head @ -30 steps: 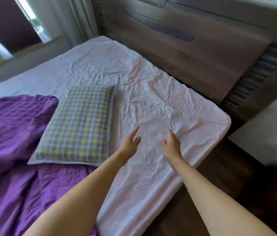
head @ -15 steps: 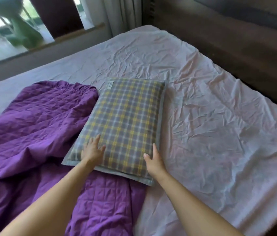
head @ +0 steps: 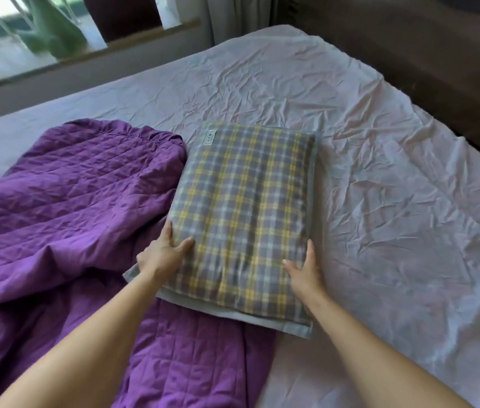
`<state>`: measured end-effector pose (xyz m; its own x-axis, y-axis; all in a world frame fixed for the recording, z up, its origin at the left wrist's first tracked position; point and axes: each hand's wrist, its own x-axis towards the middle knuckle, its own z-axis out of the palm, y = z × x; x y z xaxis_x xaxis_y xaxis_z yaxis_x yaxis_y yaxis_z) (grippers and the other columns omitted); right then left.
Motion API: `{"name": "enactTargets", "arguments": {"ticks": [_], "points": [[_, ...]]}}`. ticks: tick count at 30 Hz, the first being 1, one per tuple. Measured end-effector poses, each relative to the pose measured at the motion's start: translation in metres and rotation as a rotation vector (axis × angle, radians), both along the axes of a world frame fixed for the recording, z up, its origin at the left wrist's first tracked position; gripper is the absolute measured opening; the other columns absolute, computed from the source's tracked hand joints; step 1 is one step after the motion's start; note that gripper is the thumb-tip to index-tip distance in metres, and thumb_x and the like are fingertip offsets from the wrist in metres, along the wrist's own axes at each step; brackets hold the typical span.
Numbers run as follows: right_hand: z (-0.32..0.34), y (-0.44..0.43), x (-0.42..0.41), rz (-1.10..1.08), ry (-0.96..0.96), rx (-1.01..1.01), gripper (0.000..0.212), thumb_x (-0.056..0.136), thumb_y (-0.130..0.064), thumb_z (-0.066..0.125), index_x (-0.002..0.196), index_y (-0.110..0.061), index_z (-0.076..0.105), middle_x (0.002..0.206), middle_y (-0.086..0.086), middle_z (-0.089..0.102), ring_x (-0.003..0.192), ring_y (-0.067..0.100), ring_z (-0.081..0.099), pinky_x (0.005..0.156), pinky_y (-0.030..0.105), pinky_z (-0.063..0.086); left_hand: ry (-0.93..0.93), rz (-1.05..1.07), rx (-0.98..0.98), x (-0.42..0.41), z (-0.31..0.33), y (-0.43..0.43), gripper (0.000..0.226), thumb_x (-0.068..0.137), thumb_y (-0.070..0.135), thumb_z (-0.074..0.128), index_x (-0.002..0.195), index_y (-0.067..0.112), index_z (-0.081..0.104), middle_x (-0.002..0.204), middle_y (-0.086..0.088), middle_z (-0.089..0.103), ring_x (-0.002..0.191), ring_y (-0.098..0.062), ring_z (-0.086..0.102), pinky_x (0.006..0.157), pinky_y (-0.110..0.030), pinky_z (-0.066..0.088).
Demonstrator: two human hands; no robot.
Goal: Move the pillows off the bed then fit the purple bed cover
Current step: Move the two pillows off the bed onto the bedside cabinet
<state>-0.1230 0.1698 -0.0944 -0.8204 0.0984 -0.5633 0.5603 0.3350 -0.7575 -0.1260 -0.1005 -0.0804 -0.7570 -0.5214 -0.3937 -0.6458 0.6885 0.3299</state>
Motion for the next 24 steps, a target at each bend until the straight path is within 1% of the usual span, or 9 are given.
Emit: {"name": "enactTargets", "arguments": {"ticks": [4,8,10,12,13,15,17,20,24], "points": [[0.015,0.051,0.006,0.053,-0.003,0.260,0.070,0.095,-0.029,0.052,0.151,-0.023,0.010,0.154,0.007,0.026,0.138,0.028,0.032,0.111,0.041,0.027,0.102,-0.023,0.193,0.033,0.001,0.031,0.075,0.076,0.069,0.054,0.141,0.045,0.026,0.129,-0.005,0.060,0.118,-0.031,0.055,0.101,-0.041,0.040],[0.022,0.074,0.019,0.044,-0.100,0.143,0.077,0.094,-0.038,0.051,0.151,-0.014,0.005,0.157,0.008,0.015,0.143,0.027,0.019,0.113,0.037,0.020,0.059,0.121,0.348,0.044,-0.007,0.045,0.081,0.065,0.078,0.056,0.137,0.054,0.026,0.128,-0.008,0.051,0.121,-0.034,0.048,0.103,-0.049,0.040],[0.021,0.072,0.021,0.065,-0.117,0.126,0.078,0.092,-0.043,0.053,0.150,-0.010,0.014,0.155,0.007,0.023,0.141,0.027,0.026,0.112,0.037,0.024,0.047,0.123,0.471,0.043,-0.007,0.048,0.086,0.059,0.076,0.063,0.134,0.059,0.024,0.125,0.005,0.057,0.113,-0.026,0.056,0.099,-0.048,0.044],[0.024,0.072,0.024,0.087,-0.104,0.203,0.068,0.092,-0.040,0.054,0.146,-0.008,0.029,0.150,0.008,0.034,0.136,0.027,0.035,0.110,0.038,0.031,0.079,0.102,0.578,0.044,0.001,0.057,0.087,0.062,0.063,0.072,0.135,0.057,0.026,0.127,0.010,0.059,0.111,-0.019,0.060,0.099,-0.045,0.046],[0.028,0.073,0.027,0.087,-0.081,0.262,0.058,0.094,-0.035,0.052,0.142,-0.006,0.037,0.146,0.009,0.041,0.132,0.028,0.040,0.107,0.038,0.035,0.089,0.079,0.556,0.045,0.008,0.065,0.083,0.069,0.052,0.073,0.138,0.051,0.027,0.132,0.007,0.057,0.114,-0.019,0.058,0.100,-0.043,0.045],[0.042,0.082,0.036,0.056,-0.017,0.392,0.040,0.098,-0.025,0.044,0.131,-0.002,0.049,0.133,0.015,0.054,0.120,0.032,0.051,0.098,0.039,0.041,0.118,0.016,0.338,0.049,0.023,0.087,0.068,0.083,0.035,0.064,0.142,0.040,0.030,0.132,-0.005,0.057,0.117,-0.027,0.055,0.096,-0.038,0.046],[0.060,0.092,0.046,0.036,0.068,0.498,0.033,0.100,-0.021,0.038,0.123,-0.006,0.056,0.122,0.015,0.060,0.111,0.033,0.055,0.089,0.037,0.043,0.160,-0.025,0.151,0.055,0.039,0.110,0.055,0.088,0.033,0.054,0.140,0.039,0.035,0.122,-0.014,0.061,0.111,-0.034,0.057,0.088,-0.040,0.047],[0.096,0.125,0.065,0.026,0.174,0.590,0.035,0.101,-0.020,0.032,0.126,-0.011,0.056,0.117,0.017,0.057,0.105,0.033,0.054,0.084,0.035,0.042,0.188,-0.073,0.100,0.070,0.063,0.153,0.049,0.092,0.032,0.047,0.139,0.041,0.035,0.111,-0.014,0.059,0.102,-0.034,0.057,0.083,-0.040,0.045],[0.137,0.194,0.105,-0.093,0.284,0.648,0.033,0.101,-0.018,0.032,0.120,-0.009,0.057,0.106,0.015,0.054,0.093,0.032,0.055,0.079,0.034,0.042,0.259,-0.160,0.134,0.092,0.095,0.226,0.050,0.092,0.024,0.045,0.138,0.042,0.038,0.105,-0.011,0.055,0.100,-0.030,0.055,0.078,-0.035,0.041]]}}
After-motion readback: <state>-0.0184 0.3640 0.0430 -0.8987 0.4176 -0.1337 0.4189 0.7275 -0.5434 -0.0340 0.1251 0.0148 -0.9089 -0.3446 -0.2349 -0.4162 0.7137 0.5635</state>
